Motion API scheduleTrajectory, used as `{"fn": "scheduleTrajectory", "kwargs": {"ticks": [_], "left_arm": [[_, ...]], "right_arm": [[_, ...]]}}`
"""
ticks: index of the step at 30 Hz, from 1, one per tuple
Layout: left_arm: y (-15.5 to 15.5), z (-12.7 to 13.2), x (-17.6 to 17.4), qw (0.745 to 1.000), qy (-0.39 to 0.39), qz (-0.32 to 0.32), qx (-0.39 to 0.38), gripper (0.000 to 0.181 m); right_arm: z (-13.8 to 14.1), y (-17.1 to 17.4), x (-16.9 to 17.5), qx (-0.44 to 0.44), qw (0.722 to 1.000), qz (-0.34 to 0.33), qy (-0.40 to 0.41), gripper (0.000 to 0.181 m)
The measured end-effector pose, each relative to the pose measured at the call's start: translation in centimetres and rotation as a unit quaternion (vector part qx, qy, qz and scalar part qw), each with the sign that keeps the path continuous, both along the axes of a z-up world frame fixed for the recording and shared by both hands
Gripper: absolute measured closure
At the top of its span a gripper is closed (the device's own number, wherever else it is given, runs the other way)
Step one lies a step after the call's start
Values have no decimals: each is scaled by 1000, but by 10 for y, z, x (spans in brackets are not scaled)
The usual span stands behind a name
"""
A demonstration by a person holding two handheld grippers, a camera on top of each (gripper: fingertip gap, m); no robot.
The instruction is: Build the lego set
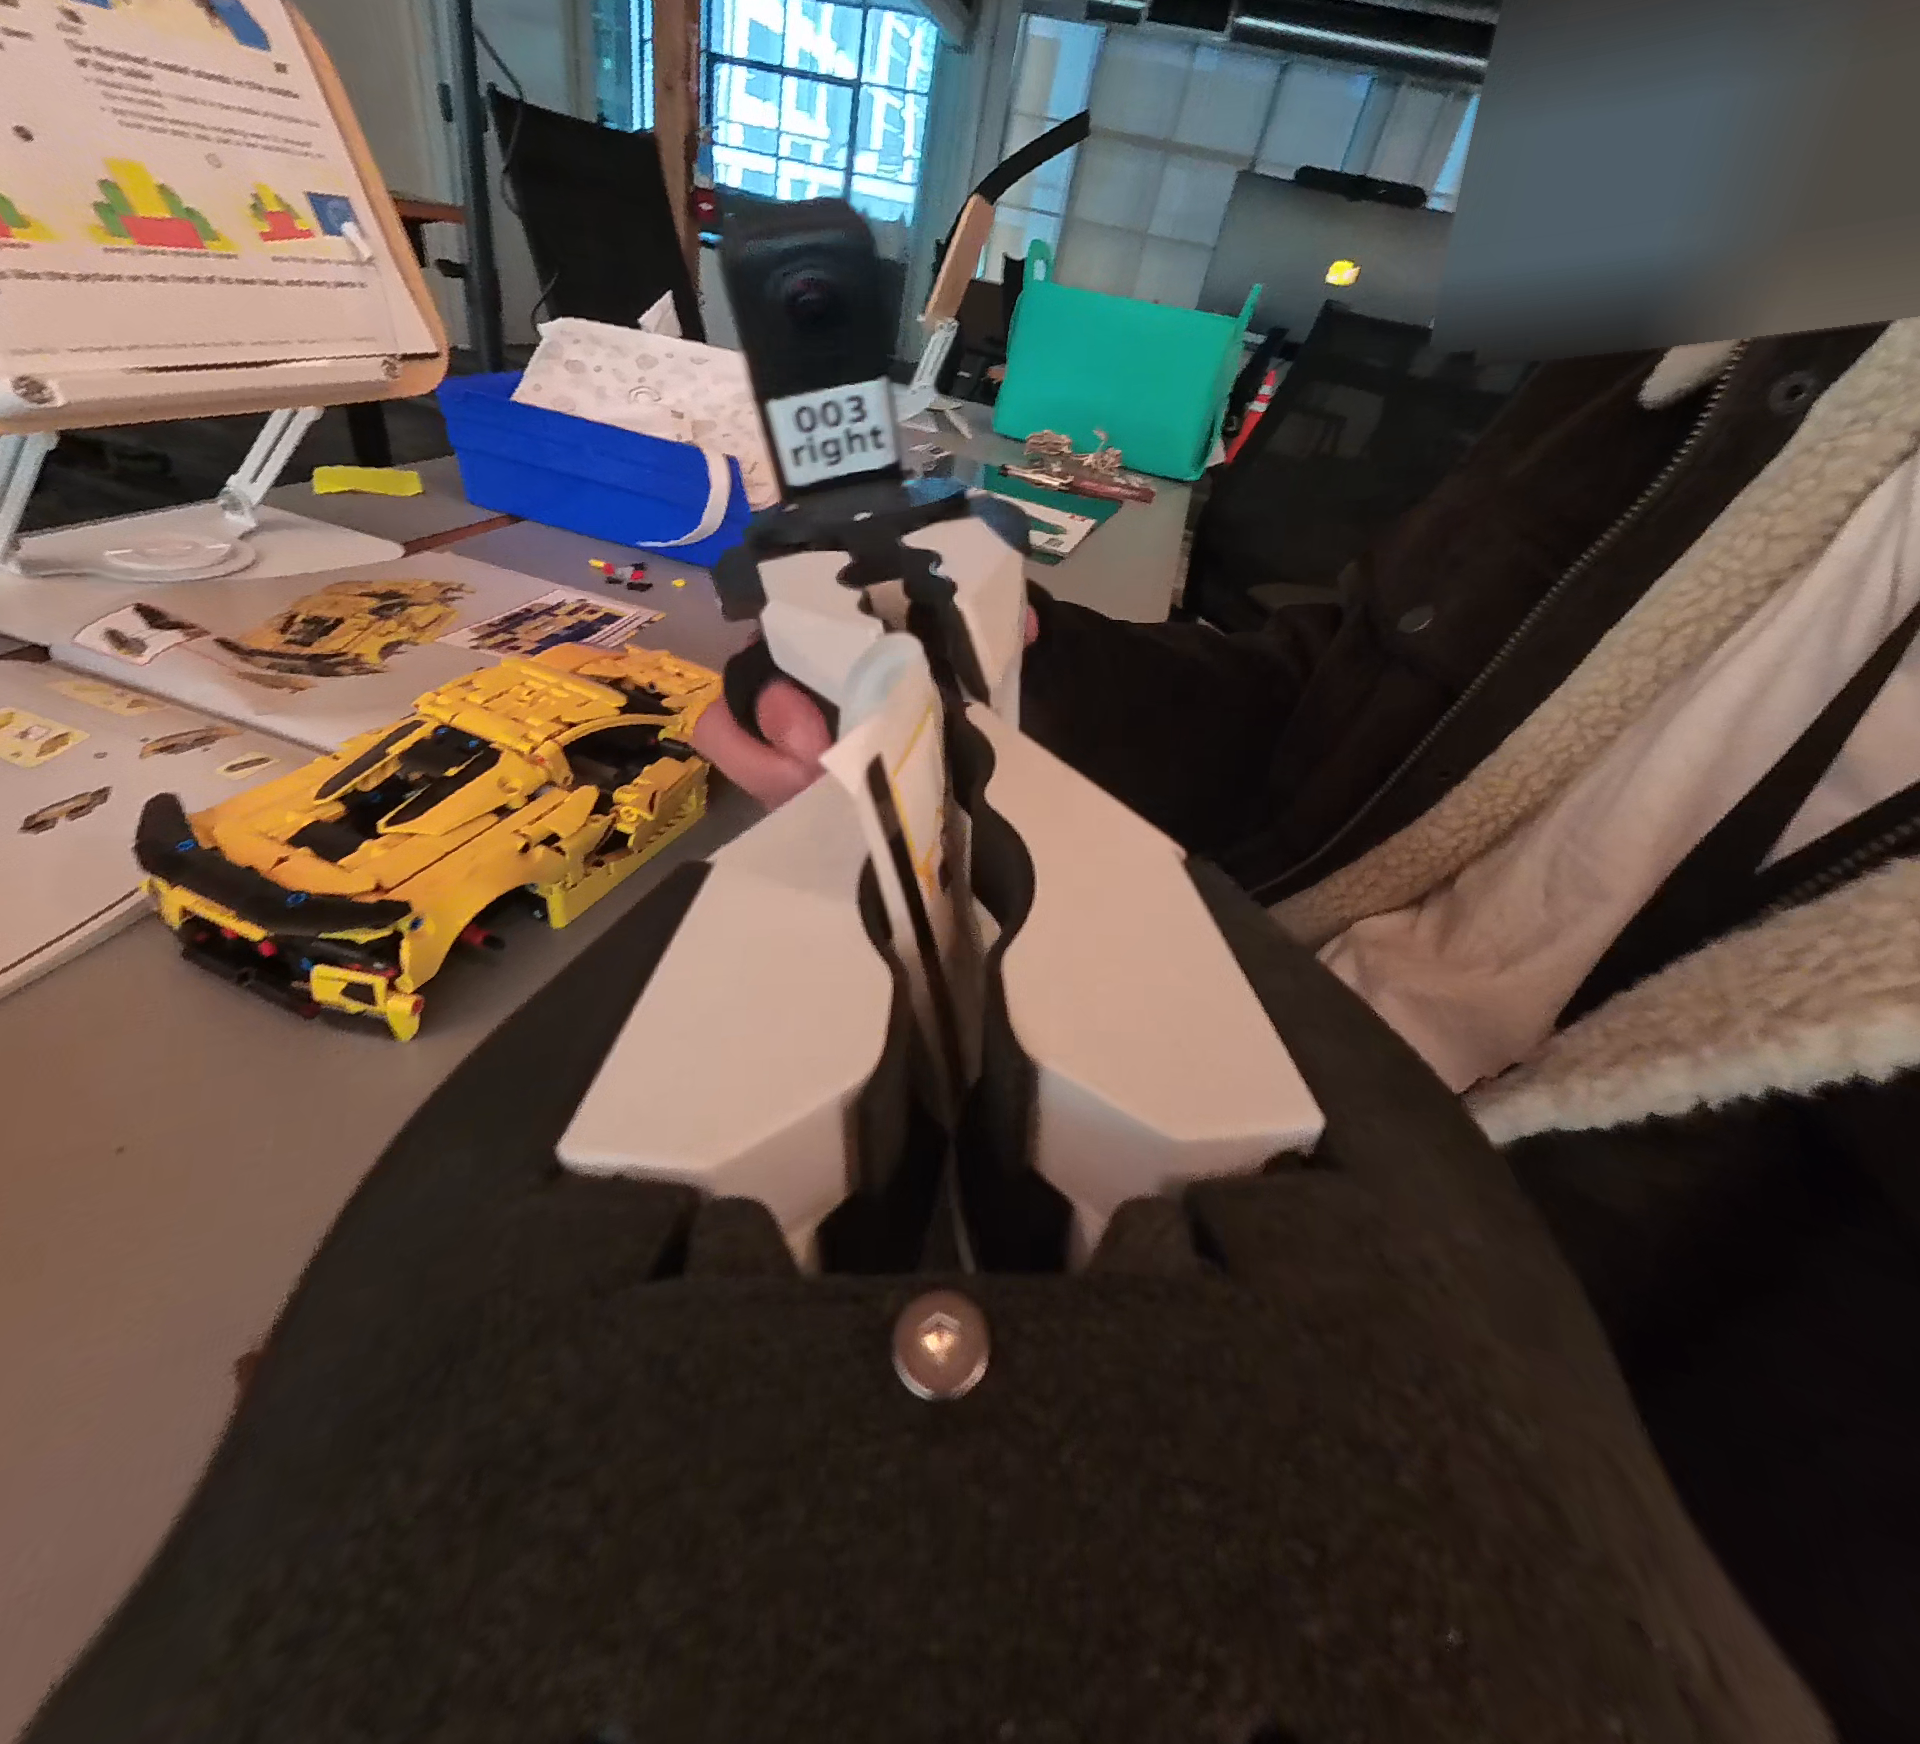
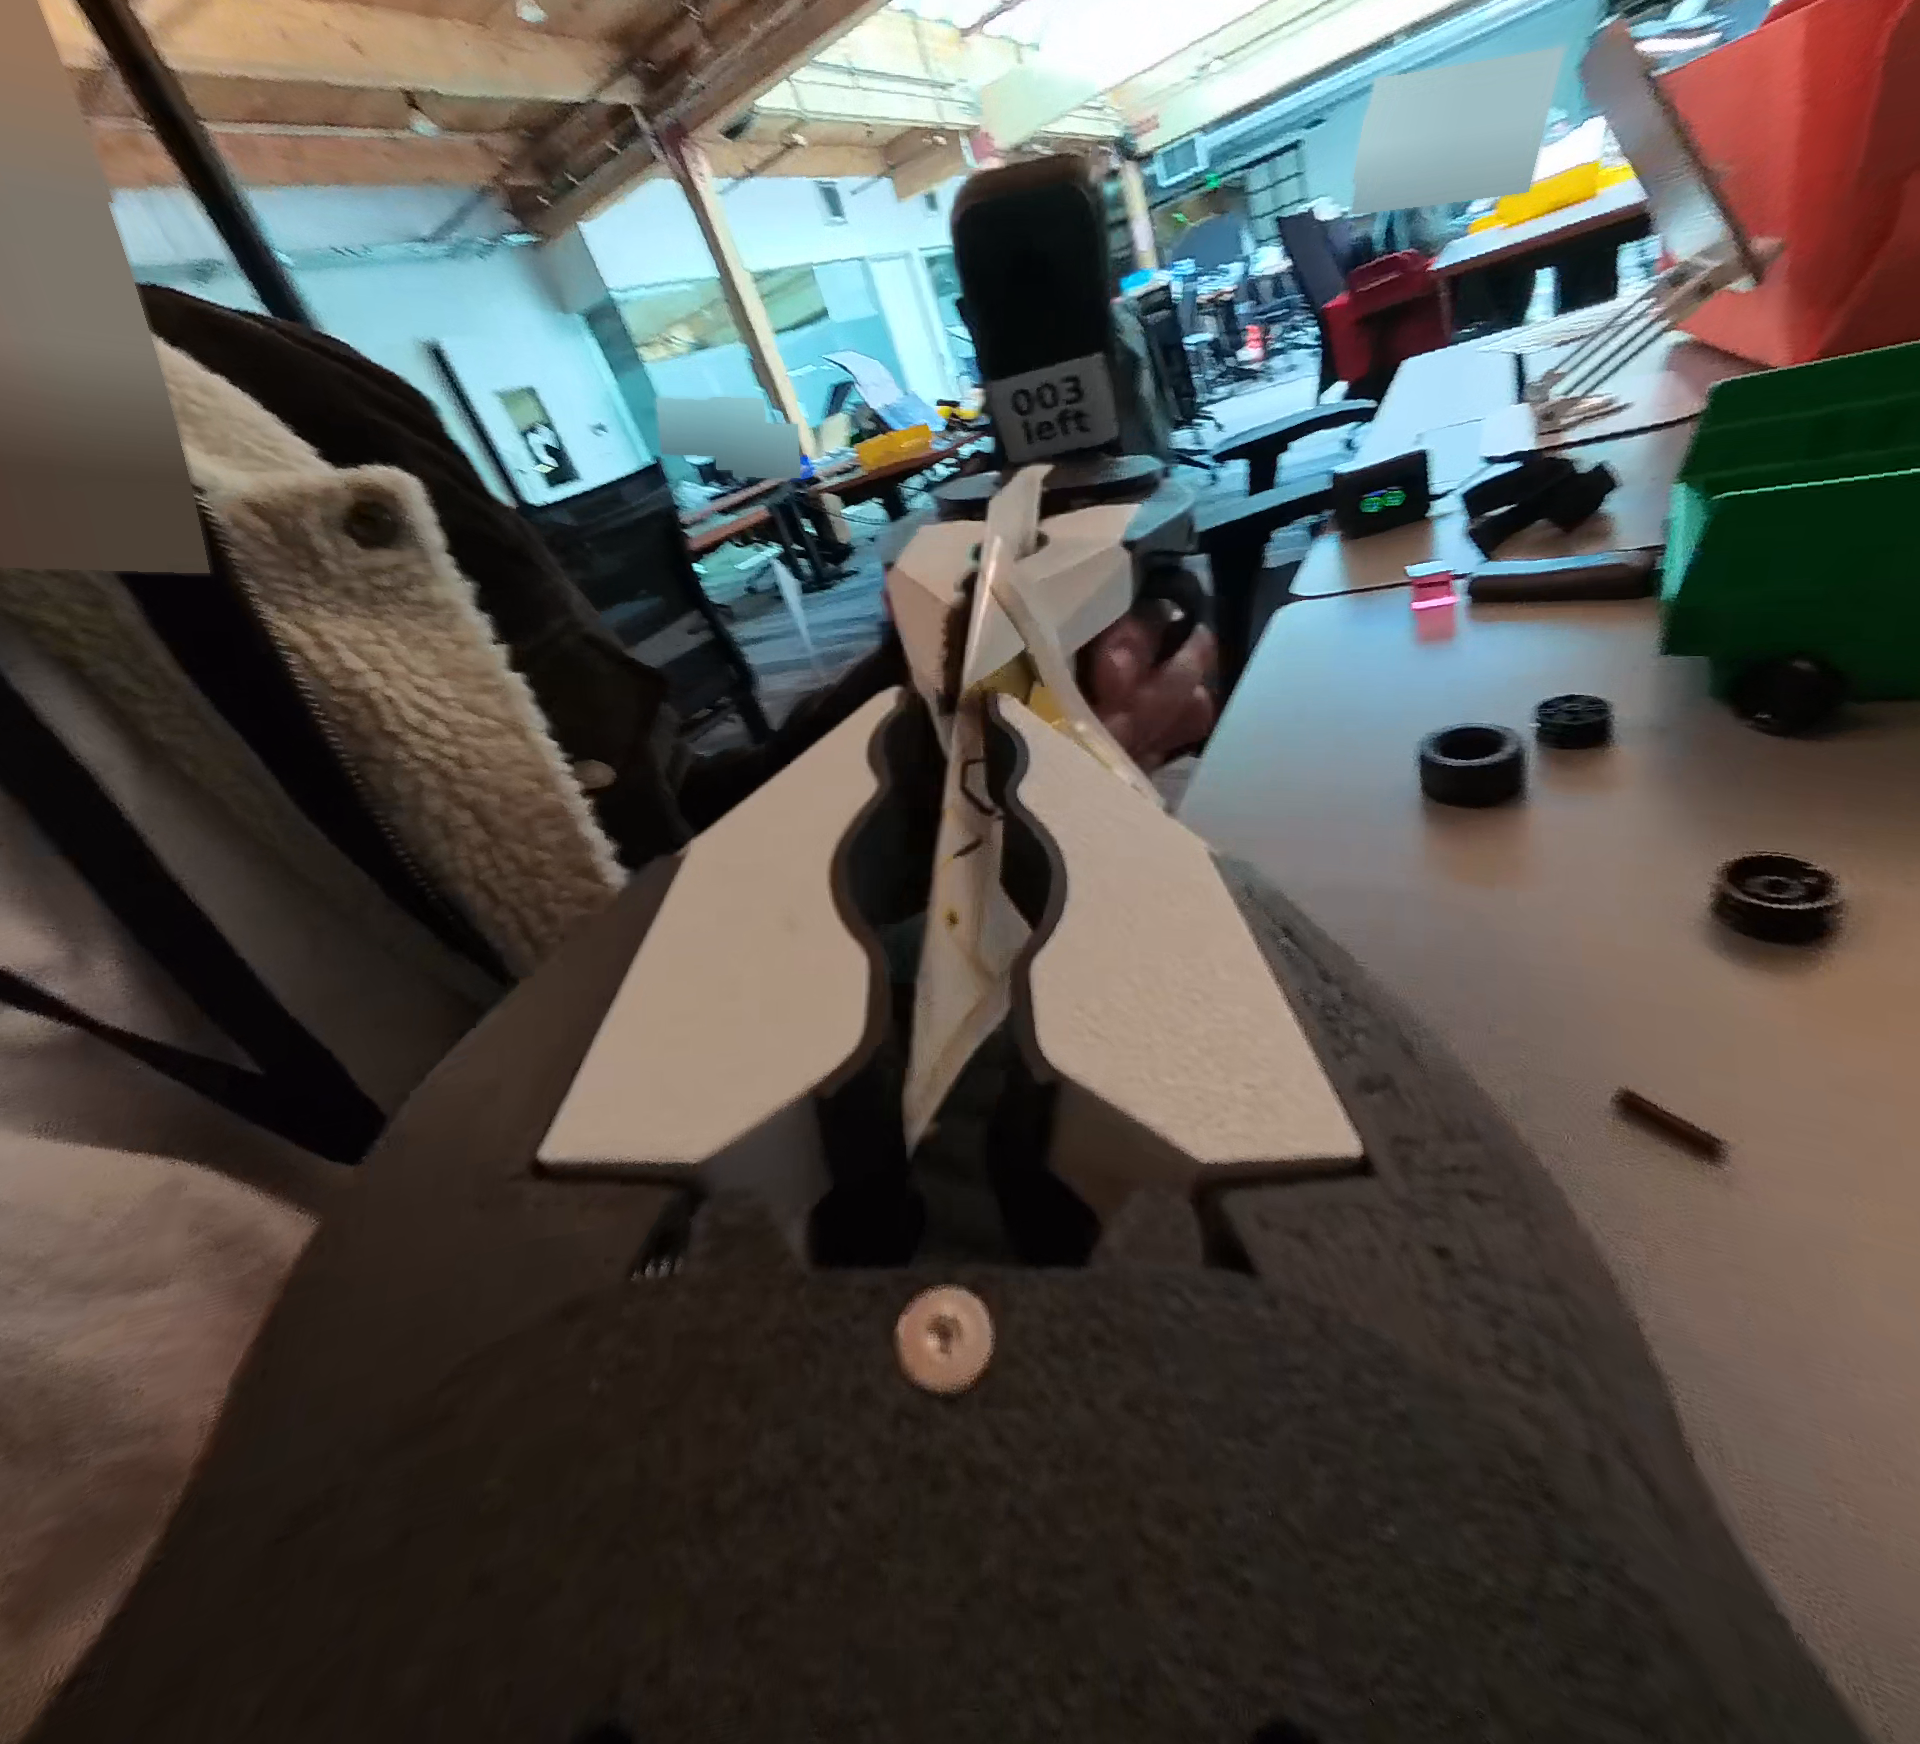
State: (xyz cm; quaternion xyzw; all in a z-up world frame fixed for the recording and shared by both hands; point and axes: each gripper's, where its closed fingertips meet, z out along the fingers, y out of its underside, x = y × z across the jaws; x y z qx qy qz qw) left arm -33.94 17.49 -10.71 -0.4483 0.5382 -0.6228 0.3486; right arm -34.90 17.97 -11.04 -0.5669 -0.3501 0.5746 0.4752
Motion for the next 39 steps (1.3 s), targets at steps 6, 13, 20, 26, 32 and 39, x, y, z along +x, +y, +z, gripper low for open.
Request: {"fn": "scheduleTrajectory", "kwargs": {"ticks": [6,13,20,26,32,39], "left_arm": [[-14,13,-9,998,-46,-49,-20,181],[3,2,-1,999,-11,-3,-37,181],[19,1,10,997,-26,49,-57,181],[39,1,8,991,-31,84,-99,181],[22,13,4,994,-59,42,-75,181],[-3,17,2,998,-65,-6,-24,181]], "right_arm": [[13,16,15,5,998,-47,38,150],[12,1,8,-45,998,23,46,181],[7,24,21,-75,996,-34,46,181],[40,30,46,185,950,-249,-17,158],[7,11,5,237,935,-194,-178,122],[12,-8,-6,142,982,-96,-80,138]]}}
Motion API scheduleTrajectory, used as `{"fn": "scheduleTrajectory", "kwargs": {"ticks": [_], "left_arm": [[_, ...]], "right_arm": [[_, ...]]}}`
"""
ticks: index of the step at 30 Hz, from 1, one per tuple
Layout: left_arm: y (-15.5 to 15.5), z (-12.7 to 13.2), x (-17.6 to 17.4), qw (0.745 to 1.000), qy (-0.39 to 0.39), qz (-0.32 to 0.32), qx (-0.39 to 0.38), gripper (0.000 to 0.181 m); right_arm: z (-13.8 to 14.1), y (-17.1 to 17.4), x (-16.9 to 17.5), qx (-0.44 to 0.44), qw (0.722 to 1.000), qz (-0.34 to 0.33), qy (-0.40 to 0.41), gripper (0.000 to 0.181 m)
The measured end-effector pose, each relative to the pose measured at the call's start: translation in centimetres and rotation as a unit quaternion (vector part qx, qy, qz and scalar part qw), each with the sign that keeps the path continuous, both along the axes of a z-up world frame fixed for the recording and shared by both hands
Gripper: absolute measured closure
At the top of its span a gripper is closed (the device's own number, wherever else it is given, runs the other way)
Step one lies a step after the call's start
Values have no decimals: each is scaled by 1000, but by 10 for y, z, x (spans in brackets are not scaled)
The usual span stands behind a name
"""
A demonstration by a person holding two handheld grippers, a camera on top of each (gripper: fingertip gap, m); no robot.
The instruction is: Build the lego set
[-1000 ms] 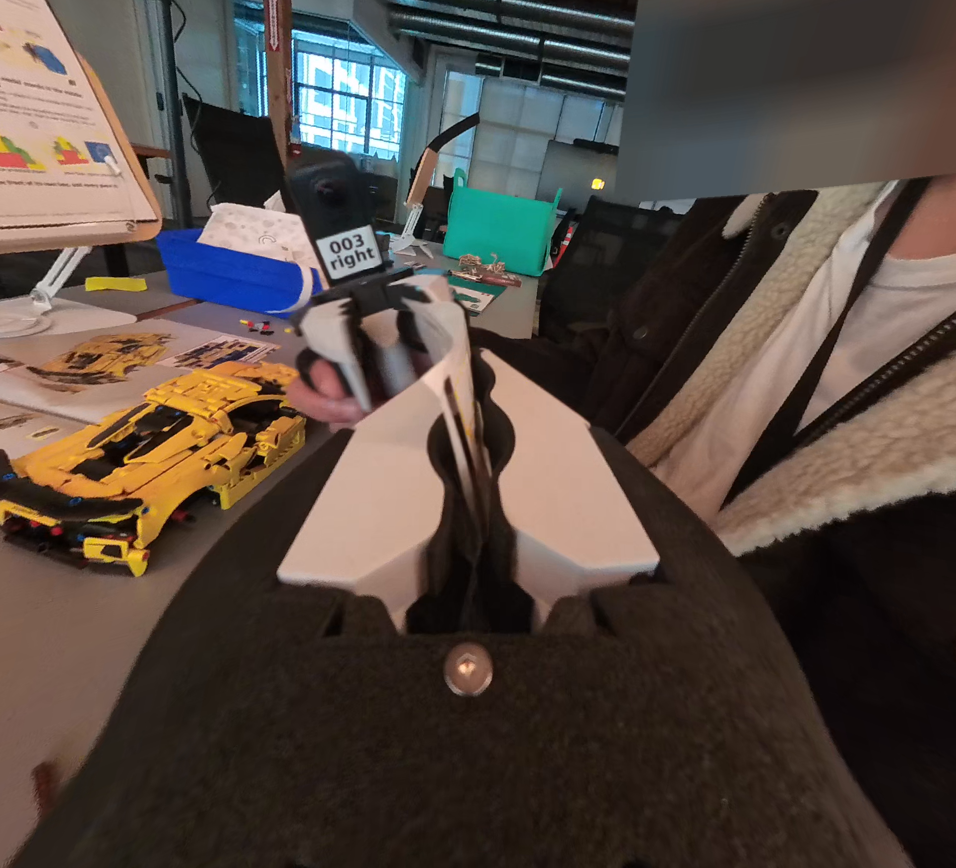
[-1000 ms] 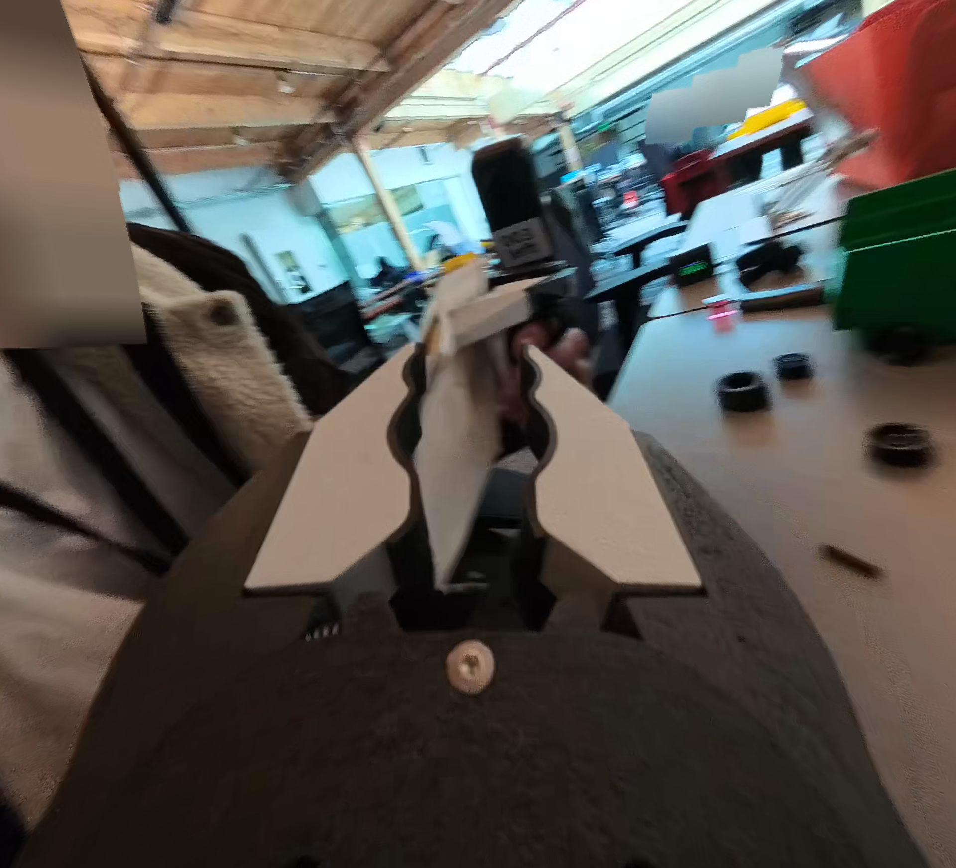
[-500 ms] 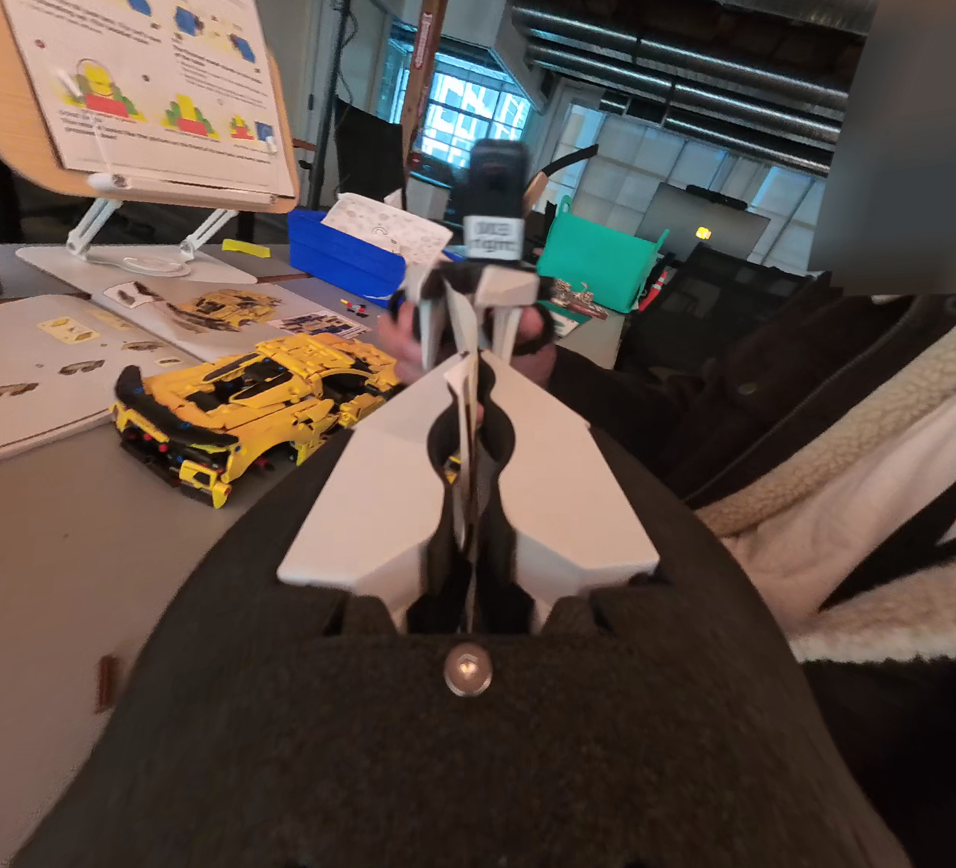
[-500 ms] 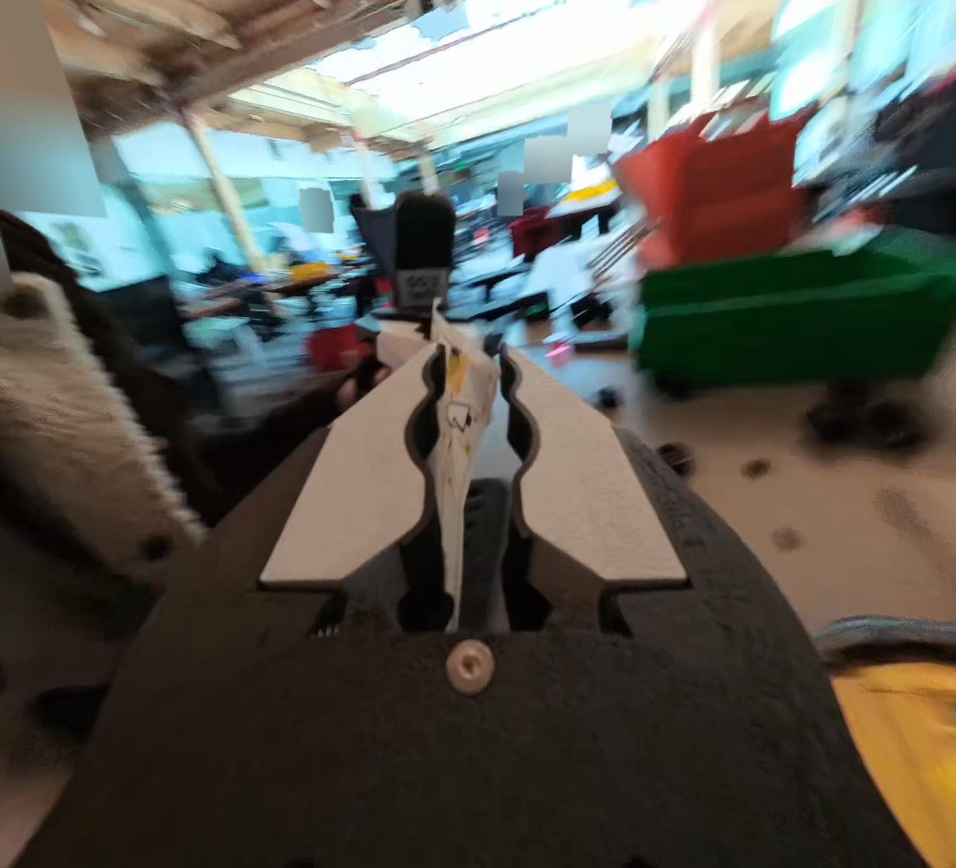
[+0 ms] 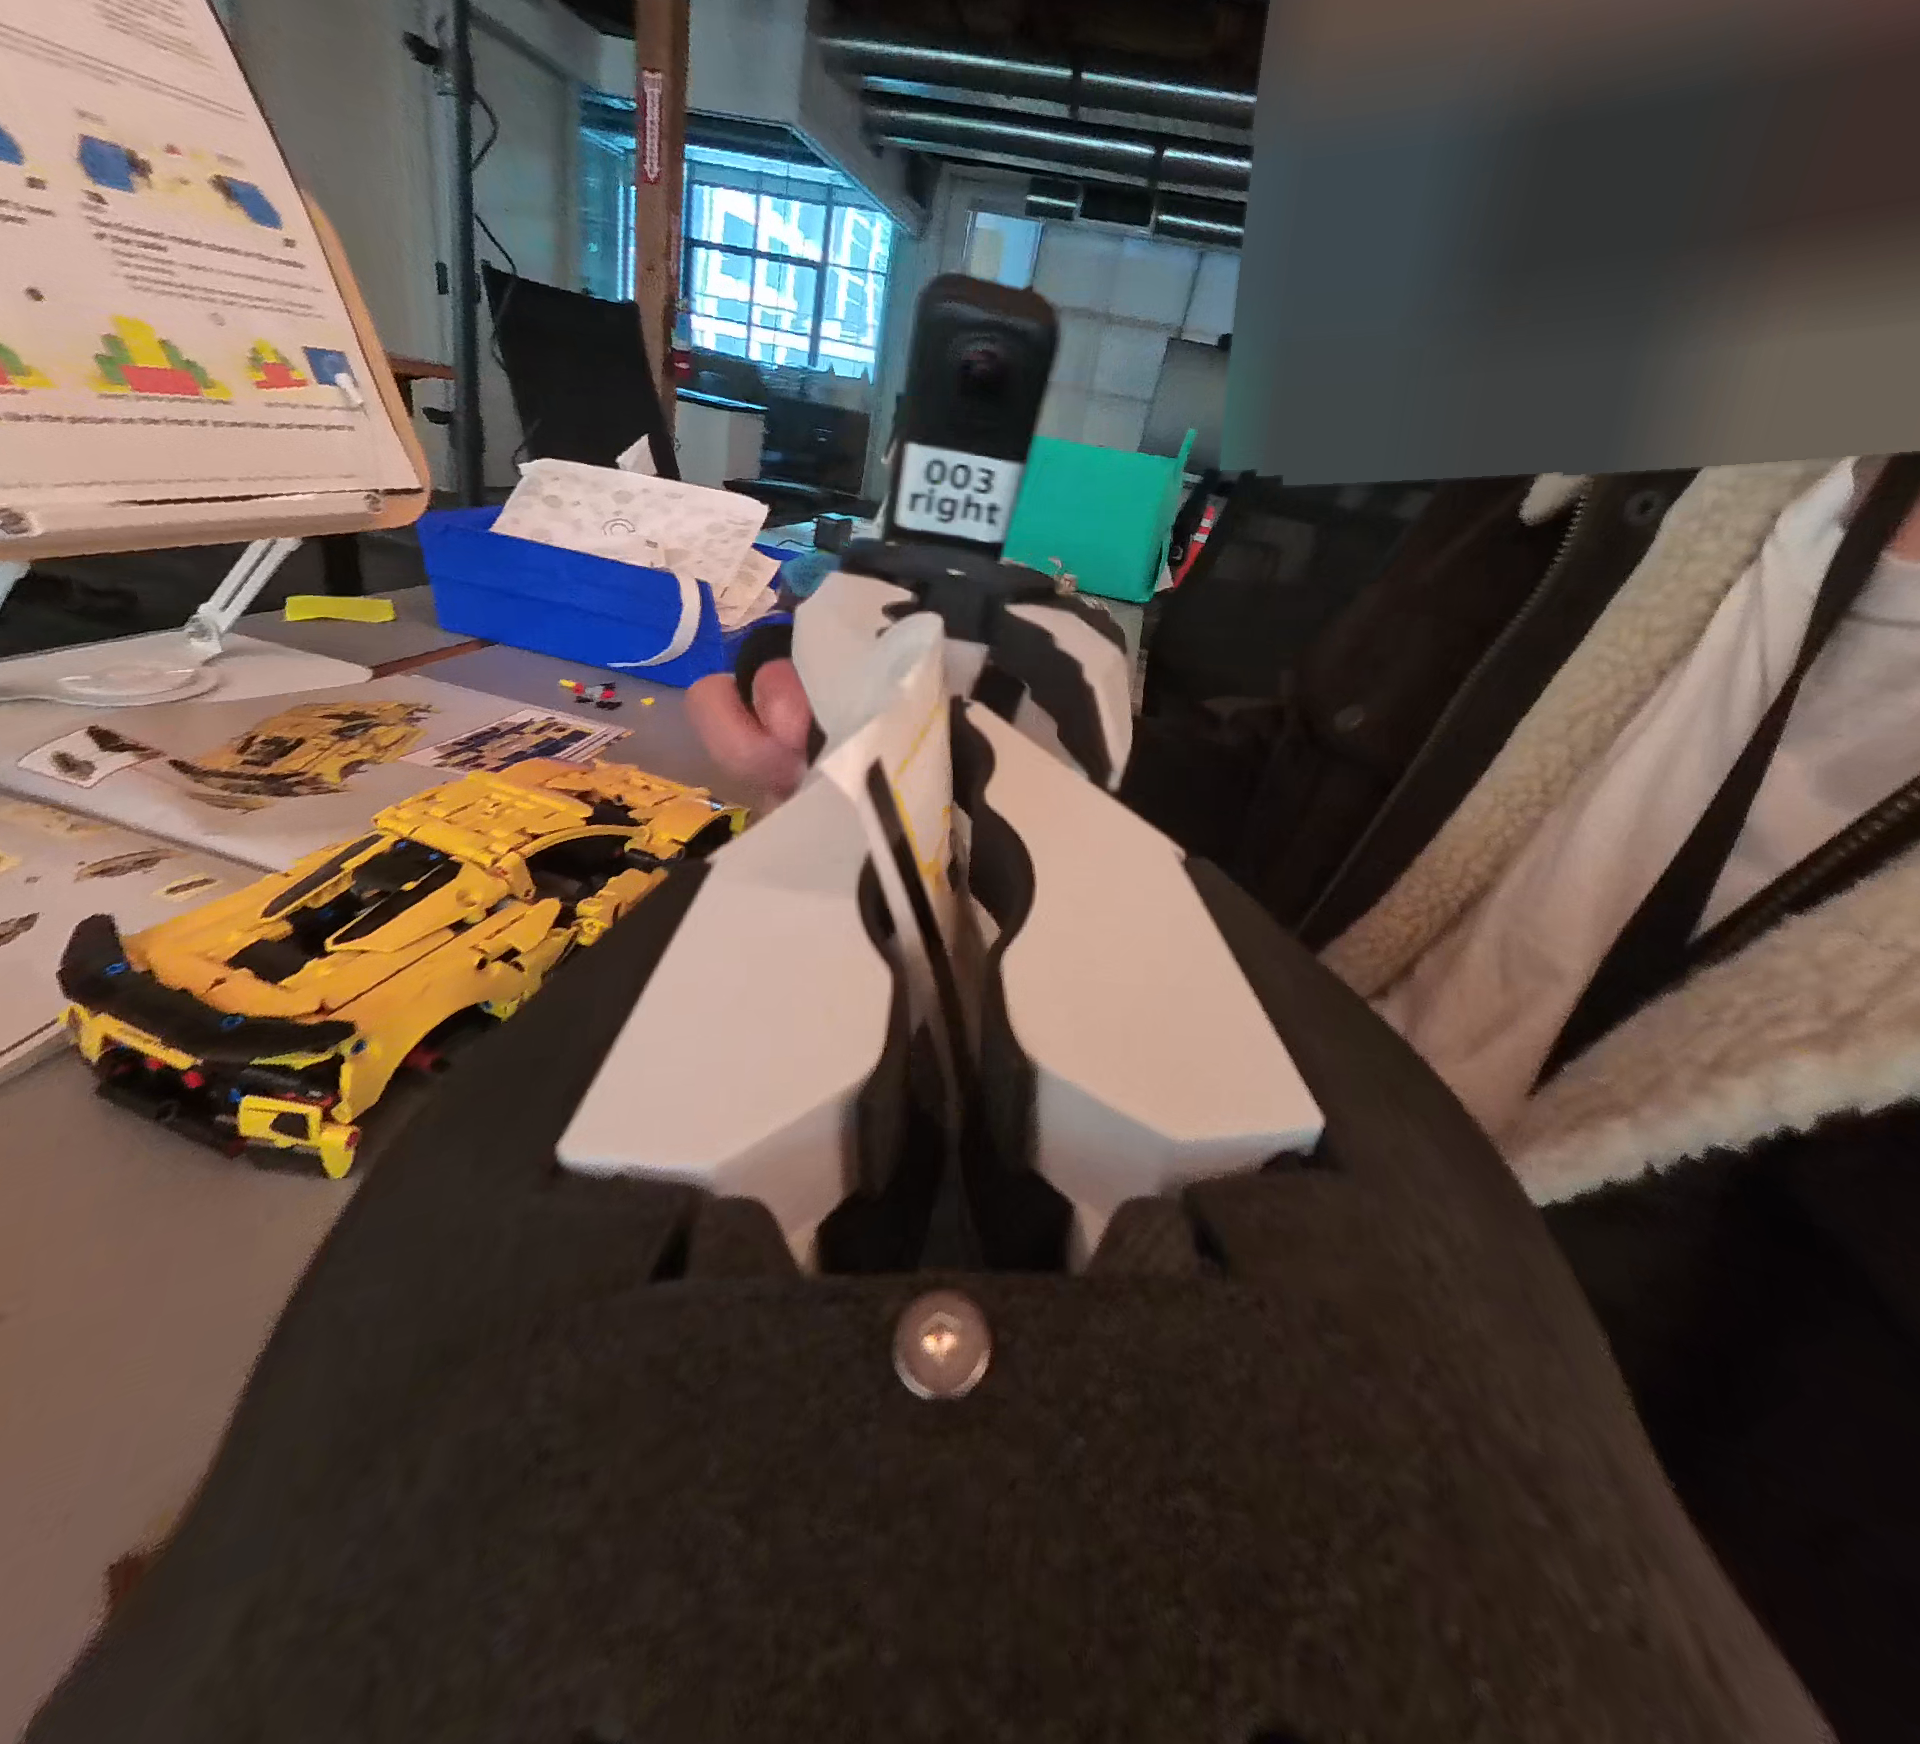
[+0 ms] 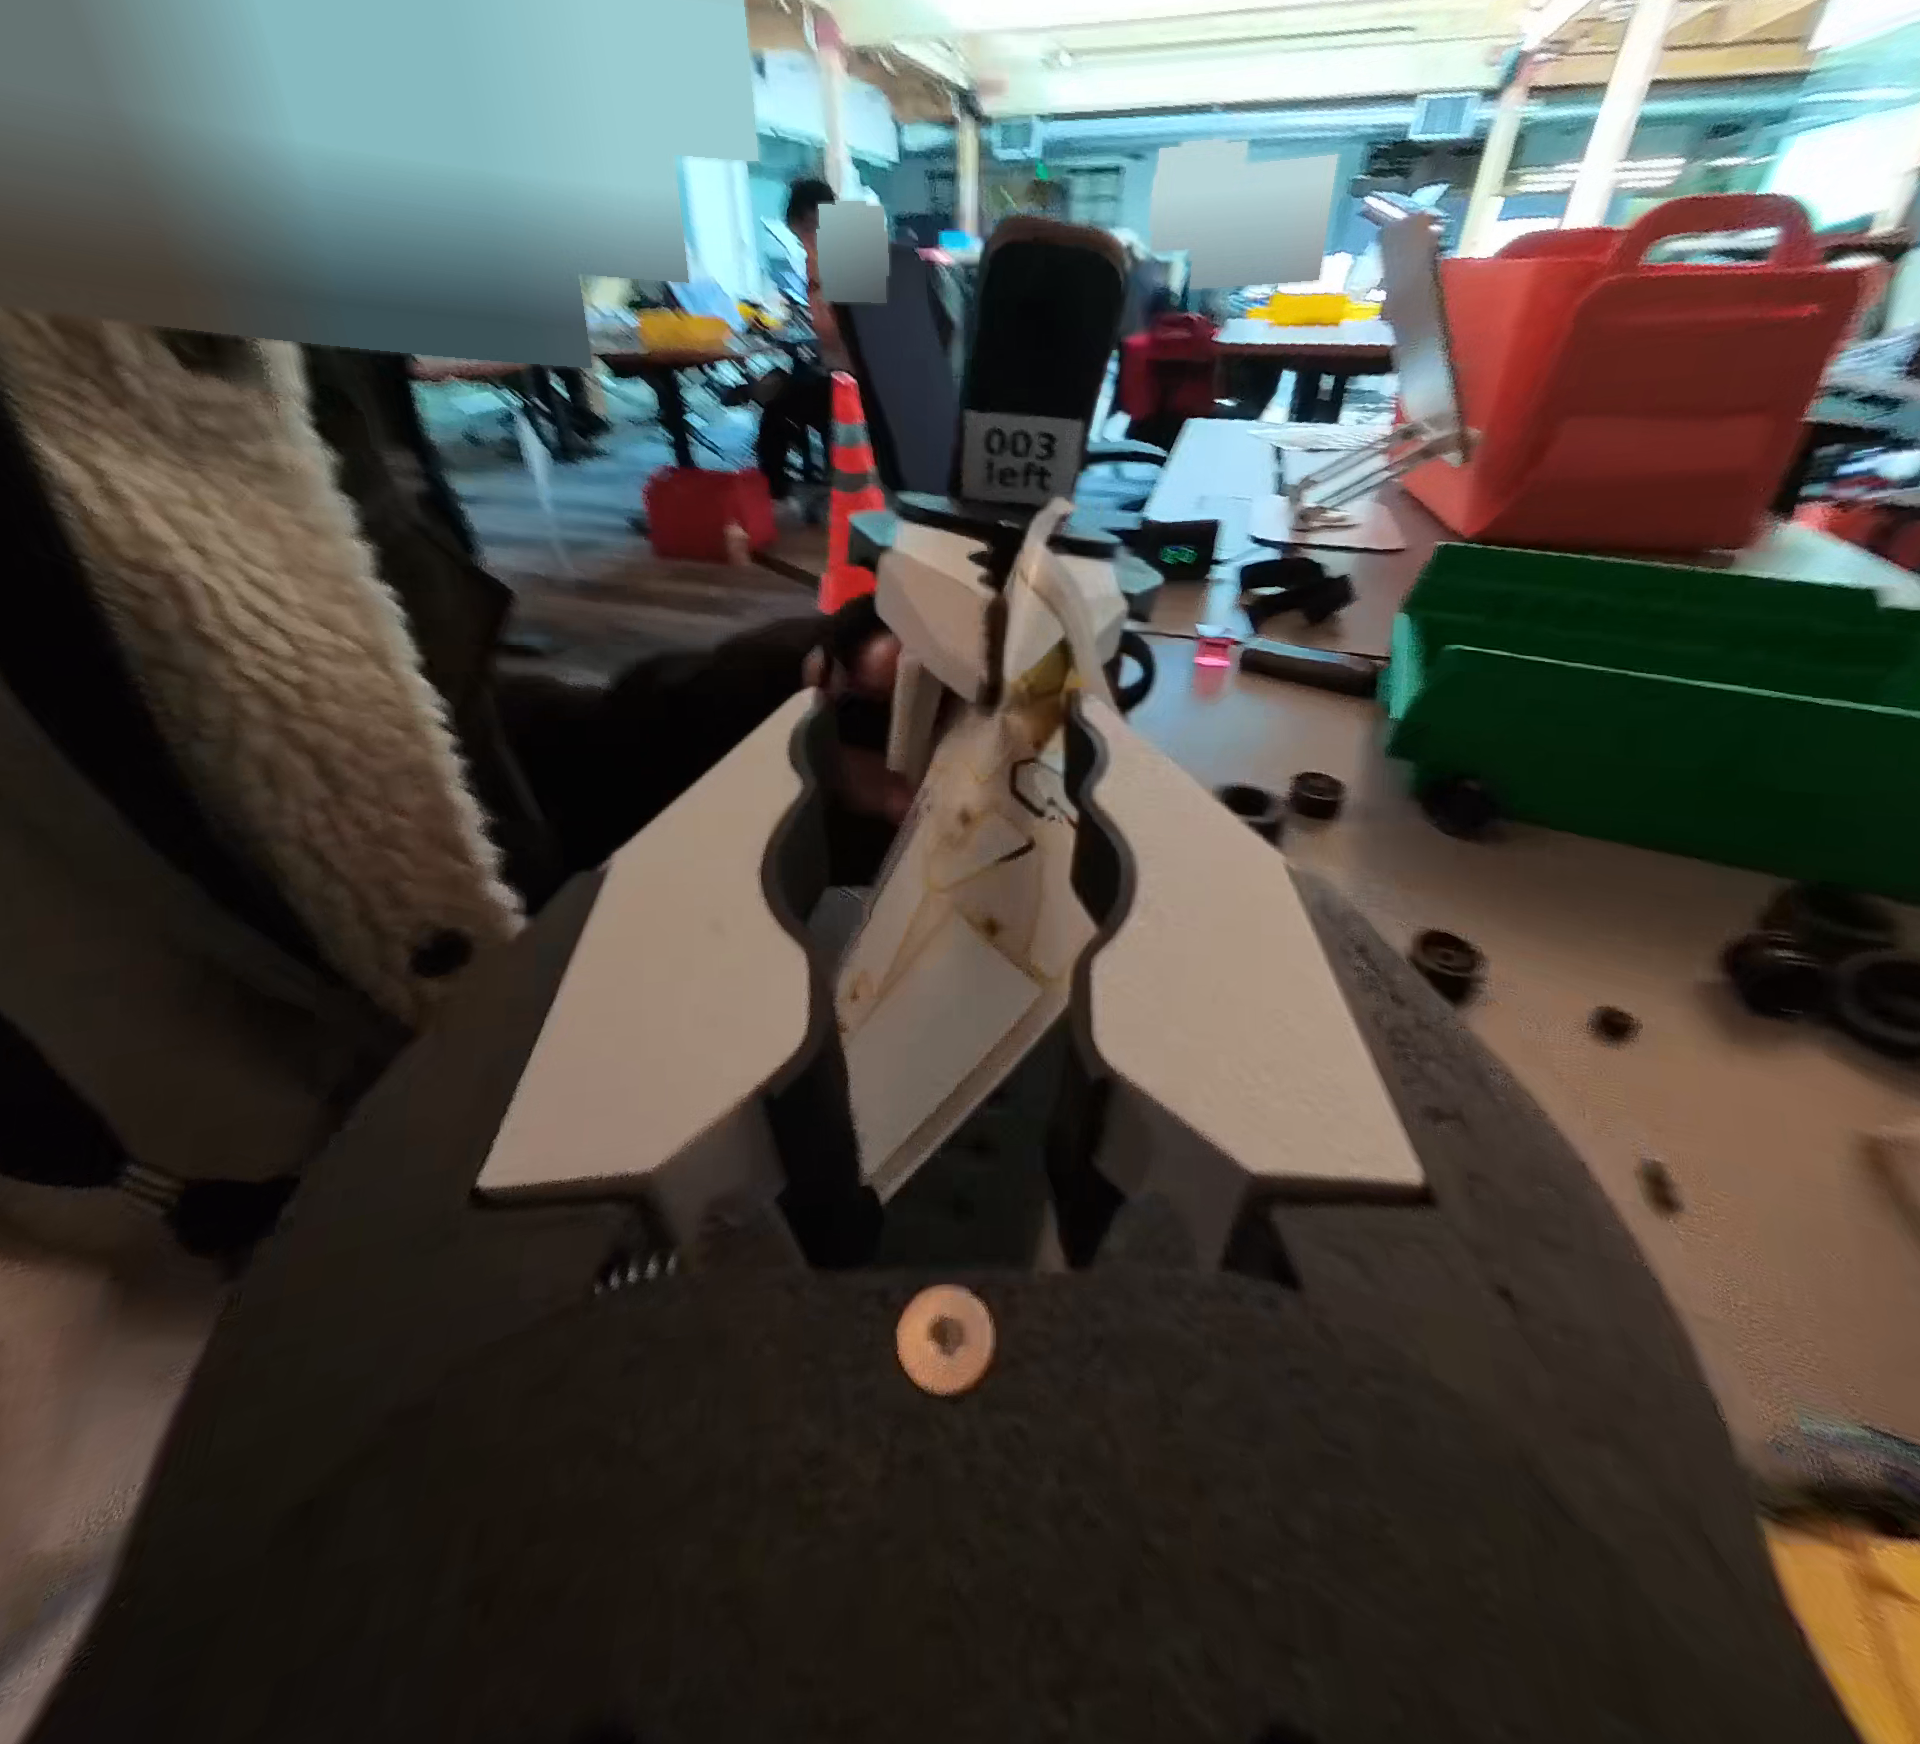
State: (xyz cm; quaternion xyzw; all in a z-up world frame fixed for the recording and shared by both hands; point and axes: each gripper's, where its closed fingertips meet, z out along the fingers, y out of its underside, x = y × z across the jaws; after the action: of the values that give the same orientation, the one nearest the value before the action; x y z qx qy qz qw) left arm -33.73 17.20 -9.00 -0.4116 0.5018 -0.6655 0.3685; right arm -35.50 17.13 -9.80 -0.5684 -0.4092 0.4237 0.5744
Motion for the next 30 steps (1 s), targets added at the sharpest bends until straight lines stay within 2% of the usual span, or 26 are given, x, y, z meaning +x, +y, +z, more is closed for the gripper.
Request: {"fn": "scheduleTrajectory", "kwargs": {"ticks": [4,7,19,27,30], "left_arm": [[-10,0,-3,1000,-8,-26,14,181],[-16,-1,-4,999,-14,-37,23,181],[-26,-3,-6,998,-15,-54,42,181],[-36,-10,-5,991,26,-31,125,181],[-40,-10,-5,987,37,-25,152,181]], "right_arm": [[4,-9,1,-88,992,71,60,149],[2,-9,3,-141,982,98,74,169],[0,-19,3,-198,961,166,98,172],[-5,-28,3,-284,921,241,112,172],[-5,-32,2,-287,917,256,109,173]]}}
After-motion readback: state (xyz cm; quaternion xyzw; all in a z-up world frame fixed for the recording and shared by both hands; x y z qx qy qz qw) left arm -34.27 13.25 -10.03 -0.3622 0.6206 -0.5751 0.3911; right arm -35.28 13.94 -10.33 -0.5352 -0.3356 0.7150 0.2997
